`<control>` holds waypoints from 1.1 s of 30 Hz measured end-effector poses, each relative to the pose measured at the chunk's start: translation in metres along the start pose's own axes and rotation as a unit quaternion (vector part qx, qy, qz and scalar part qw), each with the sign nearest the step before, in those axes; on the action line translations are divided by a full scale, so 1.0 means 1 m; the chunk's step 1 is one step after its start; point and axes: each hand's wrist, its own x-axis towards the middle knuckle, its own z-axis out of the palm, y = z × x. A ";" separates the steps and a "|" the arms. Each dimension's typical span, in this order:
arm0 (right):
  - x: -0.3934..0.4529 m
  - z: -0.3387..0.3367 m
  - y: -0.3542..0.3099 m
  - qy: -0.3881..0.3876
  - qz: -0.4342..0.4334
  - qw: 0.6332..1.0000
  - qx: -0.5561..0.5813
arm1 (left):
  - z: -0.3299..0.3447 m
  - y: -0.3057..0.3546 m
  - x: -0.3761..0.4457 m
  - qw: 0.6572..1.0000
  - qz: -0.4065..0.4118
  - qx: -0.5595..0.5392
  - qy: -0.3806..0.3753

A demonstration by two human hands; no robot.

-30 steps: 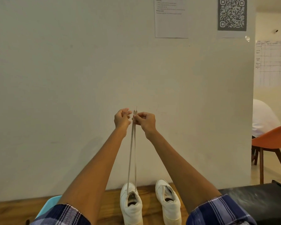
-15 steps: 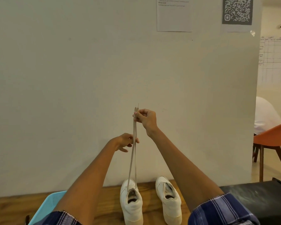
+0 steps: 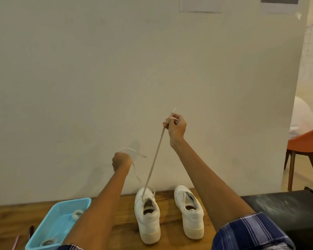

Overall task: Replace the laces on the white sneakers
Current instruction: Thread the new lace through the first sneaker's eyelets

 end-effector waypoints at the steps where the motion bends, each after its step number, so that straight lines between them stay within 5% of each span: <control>1: 0.003 -0.004 0.006 0.005 0.000 1.000 -0.013 | -0.001 -0.017 0.002 0.991 0.011 0.131 -0.017; 3: 0.005 -0.010 0.016 0.001 0.005 1.000 -0.031 | 0.000 -0.051 0.001 0.937 0.029 0.339 -0.077; 6: 0.005 -0.013 0.041 -0.010 0.021 0.998 -0.060 | 0.013 -0.092 0.000 0.873 0.056 0.470 -0.116; 9: 0.006 -0.015 0.067 -0.037 0.043 0.996 -0.066 | 0.029 -0.101 0.006 0.864 0.128 0.472 -0.121; 14: 0.009 -0.015 0.099 -0.113 0.110 0.981 -0.116 | 0.064 -0.113 0.020 0.853 0.192 0.384 -0.298; 17: 0.013 -0.013 0.103 -0.289 0.219 0.894 -0.263 | 0.078 -0.142 0.025 0.849 0.204 0.361 -0.326; 19: 0.019 -0.007 0.109 -0.365 0.213 0.834 -0.356 | 0.082 -0.160 0.026 0.859 0.199 0.326 -0.341; 20: 0.022 -0.002 0.115 -0.342 0.166 0.851 -0.362 | 0.084 -0.165 0.027 0.866 0.197 0.305 -0.343; 22: 0.026 0.007 0.132 -0.176 0.008 0.922 -0.344 | 0.086 -0.166 0.027 0.894 0.171 0.240 -0.338; 24: 0.025 0.010 0.145 -0.037 -0.062 0.957 -0.281 | 0.085 -0.156 0.026 0.919 0.113 0.165 -0.339; 28: 0.019 0.001 0.189 -0.088 -0.014 0.956 -0.280 | 0.085 -0.136 0.029 0.898 0.027 0.158 -0.409; 33: 0.001 -0.021 0.212 -0.196 -0.003 0.895 -0.402 | 0.079 -0.132 0.036 0.874 0.000 0.153 -0.462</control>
